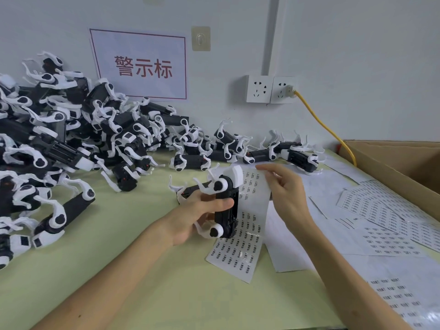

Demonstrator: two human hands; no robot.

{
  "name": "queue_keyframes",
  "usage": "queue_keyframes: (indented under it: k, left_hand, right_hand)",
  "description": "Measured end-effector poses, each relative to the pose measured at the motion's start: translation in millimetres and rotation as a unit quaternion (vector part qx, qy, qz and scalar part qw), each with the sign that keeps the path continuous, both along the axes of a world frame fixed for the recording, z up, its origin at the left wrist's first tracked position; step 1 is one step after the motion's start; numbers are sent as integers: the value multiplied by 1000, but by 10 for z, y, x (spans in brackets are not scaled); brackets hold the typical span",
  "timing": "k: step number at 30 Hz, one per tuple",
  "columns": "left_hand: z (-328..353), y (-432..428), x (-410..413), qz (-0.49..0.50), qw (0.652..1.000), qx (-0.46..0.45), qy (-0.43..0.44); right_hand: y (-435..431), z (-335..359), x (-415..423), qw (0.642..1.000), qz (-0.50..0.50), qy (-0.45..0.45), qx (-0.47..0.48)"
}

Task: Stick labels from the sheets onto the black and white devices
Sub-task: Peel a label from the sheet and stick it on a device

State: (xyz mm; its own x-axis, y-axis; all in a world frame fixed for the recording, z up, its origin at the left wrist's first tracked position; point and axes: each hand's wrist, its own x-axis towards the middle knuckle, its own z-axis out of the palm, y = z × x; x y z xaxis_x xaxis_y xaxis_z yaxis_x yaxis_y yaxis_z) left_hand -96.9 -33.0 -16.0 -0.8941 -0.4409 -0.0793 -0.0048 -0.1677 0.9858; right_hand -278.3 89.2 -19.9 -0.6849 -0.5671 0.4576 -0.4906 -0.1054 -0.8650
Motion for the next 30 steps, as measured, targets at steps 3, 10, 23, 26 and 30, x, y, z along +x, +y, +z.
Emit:
queue_keyframes:
  k: [3, 10, 23, 26, 30]
  left_hand:
    - [16, -13, 13, 13, 1000, 17, 12]
    - [3, -34, -9, 36, 997, 55, 38]
    - [12, -25, -7, 52, 997, 35, 51]
    - [-5, -52, -20, 46, 997, 29, 57]
    - [-26, -53, -16, 34, 997, 31, 64]
  right_hand:
    - [3, 28, 19, 995, 18, -98, -32]
    - [51, 51, 113, 994, -79, 69, -39]
    - [-4, -51, 182, 945, -25, 326, -4]
    - [-15, -54, 186, 954, 18, 300, 9]
    - [-18, -63, 171, 961, 24, 274, 18]
